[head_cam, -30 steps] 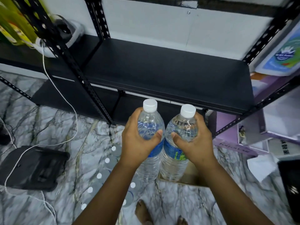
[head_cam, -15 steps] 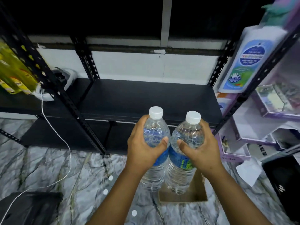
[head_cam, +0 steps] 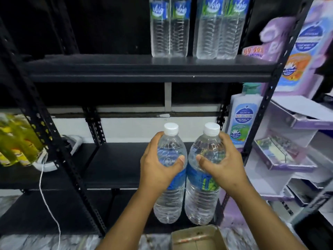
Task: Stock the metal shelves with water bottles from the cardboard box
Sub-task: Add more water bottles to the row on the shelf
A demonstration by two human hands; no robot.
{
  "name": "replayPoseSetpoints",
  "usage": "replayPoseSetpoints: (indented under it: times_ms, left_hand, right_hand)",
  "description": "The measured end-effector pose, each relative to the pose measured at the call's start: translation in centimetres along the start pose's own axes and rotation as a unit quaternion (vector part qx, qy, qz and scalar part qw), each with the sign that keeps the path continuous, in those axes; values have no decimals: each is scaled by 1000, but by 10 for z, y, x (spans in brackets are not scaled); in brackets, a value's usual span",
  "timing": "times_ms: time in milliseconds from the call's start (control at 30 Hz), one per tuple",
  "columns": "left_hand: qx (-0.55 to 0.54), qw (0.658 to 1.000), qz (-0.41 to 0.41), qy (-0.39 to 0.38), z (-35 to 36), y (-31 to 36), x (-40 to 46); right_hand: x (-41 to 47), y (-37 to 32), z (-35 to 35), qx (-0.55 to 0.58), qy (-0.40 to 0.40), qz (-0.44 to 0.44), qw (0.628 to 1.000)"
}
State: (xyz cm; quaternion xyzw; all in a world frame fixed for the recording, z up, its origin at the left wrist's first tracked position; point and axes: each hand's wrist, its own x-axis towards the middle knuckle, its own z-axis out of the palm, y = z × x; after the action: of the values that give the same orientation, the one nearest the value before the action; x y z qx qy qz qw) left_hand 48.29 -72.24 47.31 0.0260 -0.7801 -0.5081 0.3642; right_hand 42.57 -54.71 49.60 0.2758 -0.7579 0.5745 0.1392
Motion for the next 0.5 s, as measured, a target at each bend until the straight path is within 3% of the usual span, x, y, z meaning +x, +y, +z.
replayPoseSetpoints:
  times_ms: [500]
  left_hand:
    - [-9,983,170,66,-18,94,118]
  right_hand:
    - [106,-101,-35,10,55,-141,988]
